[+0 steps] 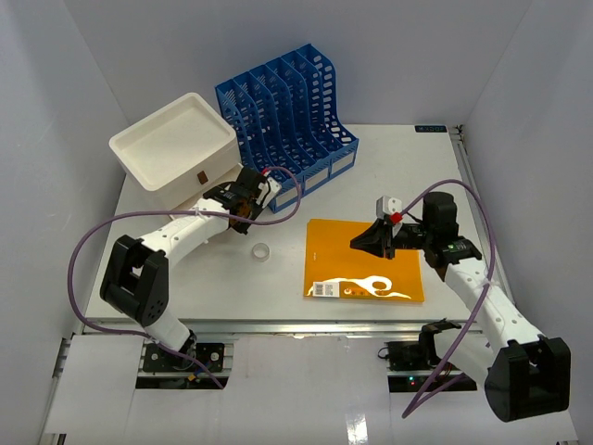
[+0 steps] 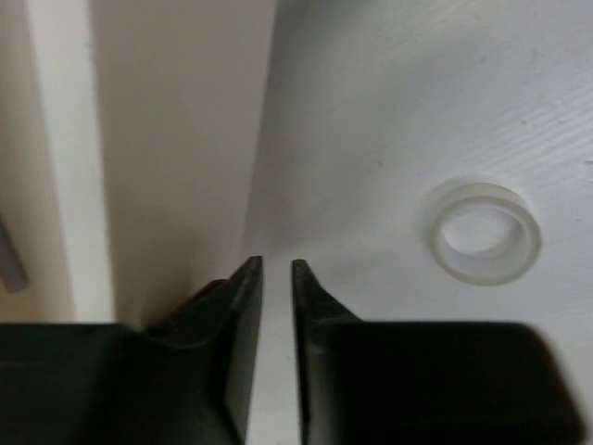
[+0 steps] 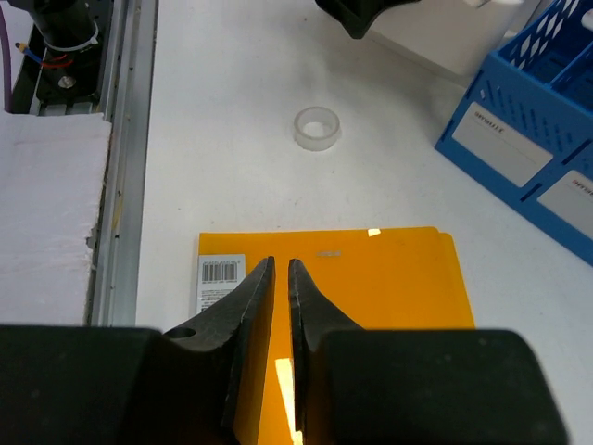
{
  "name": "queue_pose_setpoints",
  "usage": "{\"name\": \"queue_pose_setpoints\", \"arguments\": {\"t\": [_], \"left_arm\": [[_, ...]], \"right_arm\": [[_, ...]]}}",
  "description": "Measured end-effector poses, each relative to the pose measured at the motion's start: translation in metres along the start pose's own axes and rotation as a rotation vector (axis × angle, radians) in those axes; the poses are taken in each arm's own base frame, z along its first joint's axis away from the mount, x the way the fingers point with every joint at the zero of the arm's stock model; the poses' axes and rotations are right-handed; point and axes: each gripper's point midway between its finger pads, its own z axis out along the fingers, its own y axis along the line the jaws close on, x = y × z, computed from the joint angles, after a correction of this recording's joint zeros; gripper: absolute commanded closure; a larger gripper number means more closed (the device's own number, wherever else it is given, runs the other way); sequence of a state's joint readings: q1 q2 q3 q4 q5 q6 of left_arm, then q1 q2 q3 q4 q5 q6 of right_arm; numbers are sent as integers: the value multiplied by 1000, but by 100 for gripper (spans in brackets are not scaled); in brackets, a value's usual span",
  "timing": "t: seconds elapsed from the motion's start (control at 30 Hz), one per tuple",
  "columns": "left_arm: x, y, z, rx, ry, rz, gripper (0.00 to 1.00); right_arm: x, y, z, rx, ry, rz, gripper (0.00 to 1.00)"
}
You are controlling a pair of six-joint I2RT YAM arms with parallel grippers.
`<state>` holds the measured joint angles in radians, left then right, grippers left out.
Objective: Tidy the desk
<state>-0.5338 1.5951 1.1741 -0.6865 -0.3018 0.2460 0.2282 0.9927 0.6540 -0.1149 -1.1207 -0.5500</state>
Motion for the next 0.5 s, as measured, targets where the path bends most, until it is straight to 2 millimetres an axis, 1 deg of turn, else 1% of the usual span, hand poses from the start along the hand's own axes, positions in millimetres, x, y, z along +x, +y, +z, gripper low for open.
{"name": "queue_pose_setpoints", "arguments": {"t": [0.07,0.13,0.17,0.2,0.33,0.43,0.5], "left_arm": [[-4,12,2,-42,-16,30,39],[-6,22,5,-66,-21,47,28],[-7,26,7,-79,-21,52,18],[-7,33,10,-94,-19,49,12],[-6,55,21,-151,-4,45,2],[-7,65,24,-179,-5,44,2],[-8,68,25,-189,-7,43,2]], "right_arm": [[-5,-2,-3,5,-20,-21,82],[-8,-3,-5,7,-34,-34,83],[-9,-4,-6,7,-39,-37,83],[-10,-4,-6,7,-42,-39,83],[-12,-3,-8,3,-52,-45,83],[-13,-3,-9,5,-56,-48,83],[-13,-5,-11,12,-56,-48,83]]}}
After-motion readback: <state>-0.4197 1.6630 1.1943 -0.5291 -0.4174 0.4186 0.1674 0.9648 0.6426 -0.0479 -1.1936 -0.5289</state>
